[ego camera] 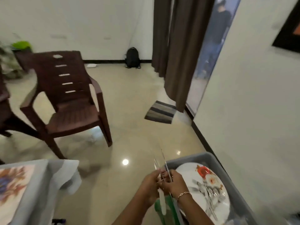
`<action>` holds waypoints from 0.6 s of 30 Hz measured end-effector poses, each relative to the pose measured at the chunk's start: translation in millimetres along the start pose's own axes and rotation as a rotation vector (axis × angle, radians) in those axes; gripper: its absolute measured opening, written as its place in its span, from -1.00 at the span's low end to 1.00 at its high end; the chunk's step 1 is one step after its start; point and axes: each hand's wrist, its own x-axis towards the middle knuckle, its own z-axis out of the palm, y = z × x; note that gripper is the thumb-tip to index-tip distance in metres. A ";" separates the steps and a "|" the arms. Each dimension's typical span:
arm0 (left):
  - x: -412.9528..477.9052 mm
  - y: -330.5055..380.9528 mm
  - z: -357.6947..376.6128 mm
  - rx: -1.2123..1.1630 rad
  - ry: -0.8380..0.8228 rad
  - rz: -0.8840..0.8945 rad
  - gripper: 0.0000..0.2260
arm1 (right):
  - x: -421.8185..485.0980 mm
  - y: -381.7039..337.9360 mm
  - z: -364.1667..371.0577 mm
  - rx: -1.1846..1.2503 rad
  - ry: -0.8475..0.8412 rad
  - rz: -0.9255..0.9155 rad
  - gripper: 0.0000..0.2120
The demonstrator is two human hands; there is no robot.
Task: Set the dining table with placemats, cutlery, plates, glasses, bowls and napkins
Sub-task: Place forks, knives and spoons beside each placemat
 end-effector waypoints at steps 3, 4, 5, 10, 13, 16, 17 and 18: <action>6.3 29.6 -20.5 -0.195 0.100 0.124 -0.86 | 25.2 -34.8 24.1 -0.059 -0.046 -0.080 -0.83; 11.1 39.8 -32.3 -0.278 0.115 0.141 -0.85 | 36.3 -45.5 35.3 -0.088 -0.056 -0.103 -0.84; 15.6 51.5 -45.5 -0.341 0.125 0.157 -0.83 | 49.7 -55.1 48.4 -0.125 -0.064 -0.125 -0.83; 38.7 120.4 -122.5 -0.533 0.219 0.252 -0.75 | 116.5 -111.6 123.5 -0.236 -0.105 -0.214 -0.88; 47.4 167.7 -169.1 -0.582 0.291 0.301 -0.79 | 152.5 -158.3 167.5 -0.320 -0.196 -0.260 -0.86; 52.9 215.4 -216.7 -0.593 0.363 0.370 -0.83 | 188.8 -203.0 218.8 -0.350 -0.291 -0.316 -0.83; 53.6 230.2 -227.8 -0.608 0.386 0.384 -0.85 | 199.6 -214.7 231.7 -0.335 -0.316 -0.325 -0.78; 55.6 243.9 -240.7 -0.637 0.408 0.404 -0.85 | 212.4 -226.8 246.4 -0.314 -0.359 -0.320 -0.77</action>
